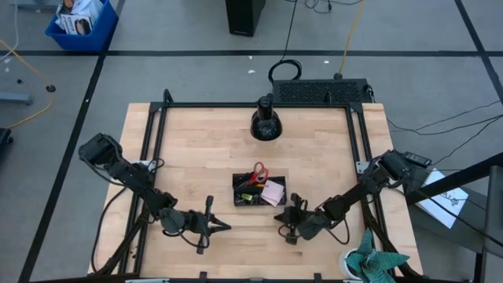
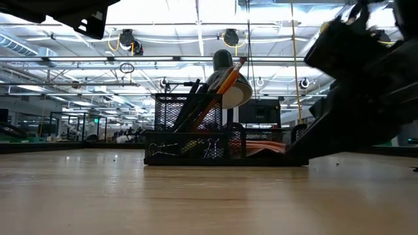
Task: Pick and place office supplies into organizer
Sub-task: Return to Home Position
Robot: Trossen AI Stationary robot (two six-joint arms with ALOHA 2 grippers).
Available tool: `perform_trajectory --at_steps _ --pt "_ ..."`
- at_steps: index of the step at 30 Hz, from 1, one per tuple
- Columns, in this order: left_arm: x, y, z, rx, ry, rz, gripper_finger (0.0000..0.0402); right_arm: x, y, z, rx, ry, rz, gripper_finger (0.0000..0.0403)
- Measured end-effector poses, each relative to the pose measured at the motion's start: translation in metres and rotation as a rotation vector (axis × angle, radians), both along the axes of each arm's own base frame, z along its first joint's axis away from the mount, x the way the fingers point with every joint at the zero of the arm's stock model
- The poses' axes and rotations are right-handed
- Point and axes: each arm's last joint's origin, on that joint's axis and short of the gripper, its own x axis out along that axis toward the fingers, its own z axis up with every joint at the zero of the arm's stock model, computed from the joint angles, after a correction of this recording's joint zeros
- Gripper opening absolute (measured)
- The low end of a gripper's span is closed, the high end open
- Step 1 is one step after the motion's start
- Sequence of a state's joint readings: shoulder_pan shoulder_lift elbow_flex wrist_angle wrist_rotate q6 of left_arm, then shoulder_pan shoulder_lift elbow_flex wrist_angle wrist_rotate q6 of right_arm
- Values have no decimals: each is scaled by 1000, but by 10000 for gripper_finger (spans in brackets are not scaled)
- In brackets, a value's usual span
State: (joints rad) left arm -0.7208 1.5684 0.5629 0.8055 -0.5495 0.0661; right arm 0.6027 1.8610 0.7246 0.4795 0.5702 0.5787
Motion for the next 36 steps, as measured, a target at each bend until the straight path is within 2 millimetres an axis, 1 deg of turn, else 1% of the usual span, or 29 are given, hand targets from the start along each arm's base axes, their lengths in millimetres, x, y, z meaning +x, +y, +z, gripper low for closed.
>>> perform_trajectory --at_steps 4,7,10,12,14,17,19,22,24,27,30,31,33,36 --pt "0 0 0 -5 0 2 3 -3 9 6 -51 -39 76 0" --pt "1 1 0 -1 -4 10 5 -3 8 21 -103 -68 121 0" --pt "8 10 0 50 -13 53 4 -2 -3 40 -161 -62 164 0" --pt "12 20 1 84 -5 81 2 1 -14 54 -170 -63 198 0" --pt "17 31 6 84 -4 95 4 3 -25 70 -183 -94 222 0" --pt "19 48 19 99 -2 126 6 2 -38 92 -239 -138 257 0" --pt "14 56 33 105 -21 141 3 -5 -45 105 -280 -131 275 0" --pt "-2 65 55 110 -27 137 4 -20 -57 124 -297 -124 265 0" --pt "-15 69 69 107 -35 140 3 -34 -67 131 -292 -157 253 0" --pt "-37 72 84 113 -43 138 2 -58 -84 129 -250 -236 266 0" --pt "-50 74 94 107 -69 147 2 -79 -101 120 -149 -369 239 0" --pt "-53 74 95 111 -75 147 2 -85 -105 116 -132 -399 221 0" --pt "-56 72 97 131 -83 133 2 -96 -110 105 -117 -406 206 0" --pt "-58 70 90 174 -97 110 1 -110 -117 90 -123 -399 144 0"
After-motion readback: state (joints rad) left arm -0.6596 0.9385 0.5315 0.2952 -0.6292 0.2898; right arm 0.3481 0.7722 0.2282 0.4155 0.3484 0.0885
